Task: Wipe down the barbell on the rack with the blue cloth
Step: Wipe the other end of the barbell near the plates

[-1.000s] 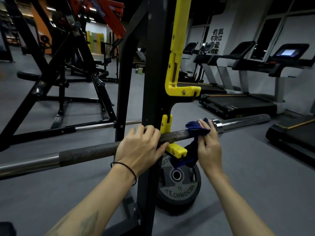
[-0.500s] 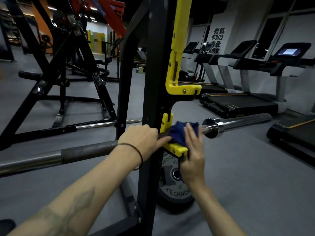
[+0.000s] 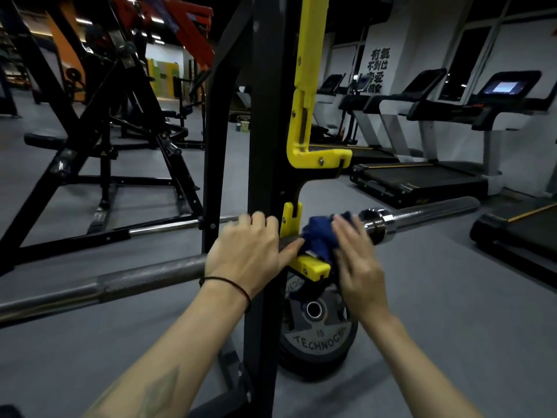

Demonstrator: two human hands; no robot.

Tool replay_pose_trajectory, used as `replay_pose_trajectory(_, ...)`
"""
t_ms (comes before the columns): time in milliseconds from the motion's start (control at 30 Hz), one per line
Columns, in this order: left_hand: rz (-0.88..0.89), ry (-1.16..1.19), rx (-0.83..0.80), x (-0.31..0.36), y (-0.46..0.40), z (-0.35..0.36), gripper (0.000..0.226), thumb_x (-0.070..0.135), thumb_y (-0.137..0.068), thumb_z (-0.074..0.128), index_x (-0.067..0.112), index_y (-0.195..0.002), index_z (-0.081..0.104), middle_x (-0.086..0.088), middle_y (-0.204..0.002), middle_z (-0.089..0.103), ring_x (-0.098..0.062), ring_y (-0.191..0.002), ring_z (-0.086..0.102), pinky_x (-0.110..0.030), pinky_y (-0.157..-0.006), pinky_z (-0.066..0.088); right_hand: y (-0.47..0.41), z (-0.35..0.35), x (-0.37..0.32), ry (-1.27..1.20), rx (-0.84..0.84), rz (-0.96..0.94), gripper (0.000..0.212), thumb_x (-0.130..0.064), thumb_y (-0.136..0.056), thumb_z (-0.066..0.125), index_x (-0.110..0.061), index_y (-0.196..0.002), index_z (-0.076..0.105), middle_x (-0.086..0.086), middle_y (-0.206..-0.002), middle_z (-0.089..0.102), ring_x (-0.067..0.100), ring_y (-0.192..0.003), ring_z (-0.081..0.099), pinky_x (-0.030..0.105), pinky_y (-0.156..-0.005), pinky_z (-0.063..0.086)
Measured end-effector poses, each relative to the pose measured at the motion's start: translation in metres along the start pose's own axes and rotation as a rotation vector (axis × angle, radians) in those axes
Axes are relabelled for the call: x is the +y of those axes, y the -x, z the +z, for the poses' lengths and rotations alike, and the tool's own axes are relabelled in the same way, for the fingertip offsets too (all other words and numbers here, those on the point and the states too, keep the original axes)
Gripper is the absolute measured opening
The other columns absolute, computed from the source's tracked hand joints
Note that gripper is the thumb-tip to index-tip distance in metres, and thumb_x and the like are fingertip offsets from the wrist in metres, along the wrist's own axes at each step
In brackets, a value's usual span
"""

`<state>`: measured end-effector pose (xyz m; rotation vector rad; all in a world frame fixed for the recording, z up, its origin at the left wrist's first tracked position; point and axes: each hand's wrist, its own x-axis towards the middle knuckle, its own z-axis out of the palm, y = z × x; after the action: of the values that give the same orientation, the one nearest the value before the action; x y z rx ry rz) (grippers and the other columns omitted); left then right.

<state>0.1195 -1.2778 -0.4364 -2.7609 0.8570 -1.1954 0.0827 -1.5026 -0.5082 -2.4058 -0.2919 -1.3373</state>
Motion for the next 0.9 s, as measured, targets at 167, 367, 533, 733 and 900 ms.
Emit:
replay_pose_trajectory(167, -0.01, -0.027, 0.043, 0.002, 0.003, 0.002, 0.06, 0.063, -0.098, 0.023, 0.015, -0.082, 0.056, -0.008, -0.08, 0.055, -0.029, -0.074, 0.053, -0.039, -0.063, 0.036, 0.006, 0.016, -0.029, -0.105, 0.091, 0.315, 0.051, -0.016, -0.104, 0.045, -0.009, -0.154, 0.042, -0.002, -0.163, 0.039, 0.021, -0.158, 0.013, 0.021, -0.126, 0.011)
replay_pose_trajectory(367, -0.018, -0.021, 0.034, 0.004, 0.001, -0.001, 0.06, 0.062, -0.097, 0.024, 0.014, -0.08, 0.056, -0.009, -0.079, 0.055, -0.03, -0.074, 0.053, -0.04, -0.064, 0.035, 0.001, -0.002, 0.006, -0.067, 0.1, 0.233, 0.048, -0.01, -0.103, 0.048, -0.013, -0.151, 0.048, -0.005, -0.158, 0.045, 0.016, -0.156, 0.022, 0.024, -0.125, 0.021)
replay_pose_trajectory(533, -0.022, -0.019, 0.008, 0.004, 0.002, 0.0, 0.062, 0.063, -0.097, 0.021, 0.015, -0.083, 0.058, -0.009, -0.082, 0.056, -0.03, -0.077, 0.053, -0.04, -0.065, 0.035, 0.008, 0.012, -0.032, -0.074, 0.04, 0.147, 0.05, -0.006, -0.102, 0.046, -0.007, -0.152, 0.046, 0.001, -0.159, 0.044, 0.024, -0.157, 0.019, 0.025, -0.126, 0.019)
replay_pose_trajectory(733, -0.007, -0.02, 0.017, 0.003, 0.002, -0.001, 0.062, 0.062, -0.098, 0.023, 0.014, -0.082, 0.058, -0.008, -0.08, 0.056, -0.03, -0.076, 0.053, -0.04, -0.064, 0.036, -0.001, 0.006, -0.008, -0.074, 0.177, 0.397, 0.056, 0.002, -0.1, 0.051, -0.013, -0.154, 0.044, -0.005, -0.161, 0.04, 0.015, -0.157, 0.016, 0.01, -0.12, 0.016)
replay_pose_trajectory(900, -0.009, -0.014, 0.013, 0.004, 0.001, -0.002, 0.061, 0.062, -0.099, 0.023, 0.014, -0.084, 0.059, -0.009, -0.082, 0.057, -0.03, -0.076, 0.054, -0.039, -0.063, 0.036, 0.011, 0.014, -0.038, -0.089, -0.007, 0.021, 0.053, -0.004, -0.101, 0.051, -0.009, -0.153, 0.044, 0.003, -0.163, 0.039, 0.027, -0.158, 0.016, 0.032, -0.127, 0.02)
